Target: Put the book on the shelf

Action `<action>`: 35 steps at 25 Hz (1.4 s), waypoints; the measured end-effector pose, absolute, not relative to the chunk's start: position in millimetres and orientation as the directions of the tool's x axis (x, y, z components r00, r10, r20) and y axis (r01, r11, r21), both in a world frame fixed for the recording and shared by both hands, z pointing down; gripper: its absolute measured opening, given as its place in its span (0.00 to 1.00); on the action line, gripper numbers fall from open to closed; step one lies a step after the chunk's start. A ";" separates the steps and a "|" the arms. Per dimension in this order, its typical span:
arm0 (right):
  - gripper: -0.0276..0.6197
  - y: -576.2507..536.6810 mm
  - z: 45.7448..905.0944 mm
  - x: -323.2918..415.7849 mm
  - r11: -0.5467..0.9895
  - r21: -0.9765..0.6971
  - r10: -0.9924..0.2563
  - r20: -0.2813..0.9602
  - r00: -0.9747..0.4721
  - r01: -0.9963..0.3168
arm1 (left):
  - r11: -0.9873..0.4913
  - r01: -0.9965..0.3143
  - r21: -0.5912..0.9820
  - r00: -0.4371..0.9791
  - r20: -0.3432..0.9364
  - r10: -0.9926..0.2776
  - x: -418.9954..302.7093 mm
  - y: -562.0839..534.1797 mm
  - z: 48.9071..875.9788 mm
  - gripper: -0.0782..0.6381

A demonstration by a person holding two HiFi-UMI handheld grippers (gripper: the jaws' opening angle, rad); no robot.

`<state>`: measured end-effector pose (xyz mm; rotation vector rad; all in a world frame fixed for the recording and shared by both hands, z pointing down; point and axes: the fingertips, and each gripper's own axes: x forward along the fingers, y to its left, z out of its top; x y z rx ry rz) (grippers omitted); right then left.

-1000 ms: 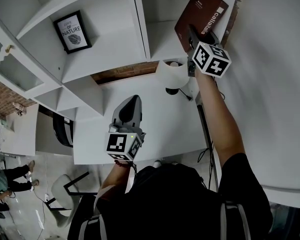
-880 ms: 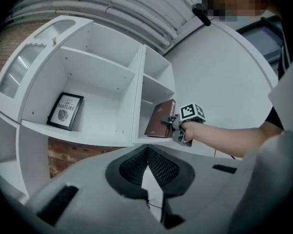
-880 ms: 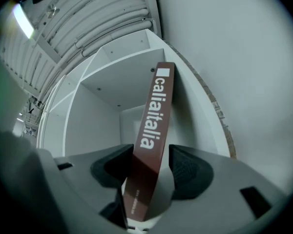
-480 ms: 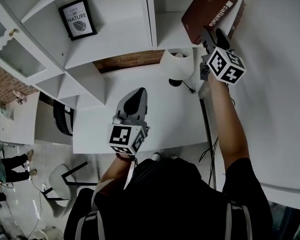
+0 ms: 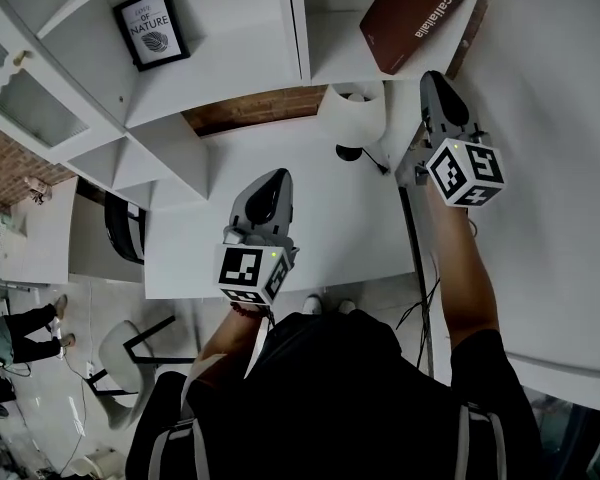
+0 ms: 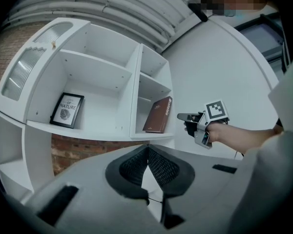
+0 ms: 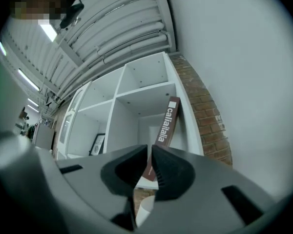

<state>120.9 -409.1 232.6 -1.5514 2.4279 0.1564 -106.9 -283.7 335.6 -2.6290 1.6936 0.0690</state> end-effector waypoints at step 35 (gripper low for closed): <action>0.09 -257.2 295.9 81.8 0.586 0.137 -0.768 -0.220 -0.601 -0.799 | -0.476 -0.878 -0.042 0.476 -0.168 -0.863 -77.9 -253.9 330.4 0.13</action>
